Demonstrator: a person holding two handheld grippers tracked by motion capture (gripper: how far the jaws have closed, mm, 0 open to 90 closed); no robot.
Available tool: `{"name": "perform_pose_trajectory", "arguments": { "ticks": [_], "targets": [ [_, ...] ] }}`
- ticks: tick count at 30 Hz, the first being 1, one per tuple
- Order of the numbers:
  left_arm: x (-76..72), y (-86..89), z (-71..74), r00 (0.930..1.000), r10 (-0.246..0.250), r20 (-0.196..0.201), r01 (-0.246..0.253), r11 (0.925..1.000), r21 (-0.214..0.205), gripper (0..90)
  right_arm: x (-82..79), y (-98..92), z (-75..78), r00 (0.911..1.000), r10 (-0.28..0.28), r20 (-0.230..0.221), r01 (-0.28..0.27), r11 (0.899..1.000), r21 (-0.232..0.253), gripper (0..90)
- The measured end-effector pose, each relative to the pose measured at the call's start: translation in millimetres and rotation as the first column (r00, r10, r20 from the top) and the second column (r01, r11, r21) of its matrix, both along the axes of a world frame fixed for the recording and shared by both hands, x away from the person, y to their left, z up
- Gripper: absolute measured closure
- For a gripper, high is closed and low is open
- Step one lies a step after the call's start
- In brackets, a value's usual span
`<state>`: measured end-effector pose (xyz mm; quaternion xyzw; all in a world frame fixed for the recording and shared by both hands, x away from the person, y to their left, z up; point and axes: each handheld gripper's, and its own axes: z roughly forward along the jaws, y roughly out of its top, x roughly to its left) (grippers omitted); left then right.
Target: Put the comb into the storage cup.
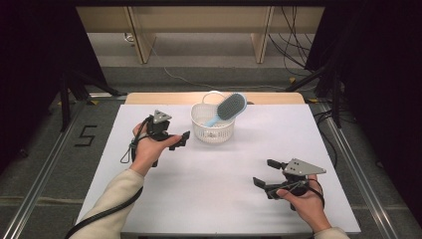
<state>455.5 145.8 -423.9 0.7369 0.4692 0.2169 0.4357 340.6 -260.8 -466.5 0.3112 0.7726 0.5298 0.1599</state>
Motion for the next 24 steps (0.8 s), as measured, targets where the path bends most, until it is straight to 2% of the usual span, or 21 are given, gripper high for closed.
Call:
{"name": "perform_pose_trajectory", "arguments": {
  "ticks": [8, 10, 24],
  "targets": [
    [-8.4, 9.8, -2.5, 0.9999, 0.004, 0.010, -0.004, 0.9999, 0.015, 3.5, 0.1, -0.1, 0.1, 1.0000, 0.000, -0.001, 0.000, 1.000, 0.003, 15.2],
    [-11.5, 11.3, -3.7, 0.9997, 0.009, 0.022, -0.010, 0.9997, 0.021, 3.6, 0.1, 0.0, 0.1, 1.0000, 0.000, 0.000, 0.000, 1.000, 0.004, 15.2],
    [-34.9, 26.5, -10.9, 0.9994, -0.010, 0.034, 0.008, 0.9989, 0.046, 3.8, 0.0, -0.3, 0.4, 1.0000, -0.001, 0.004, 0.001, 1.000, 0.006, 15.1]
  ]
}}
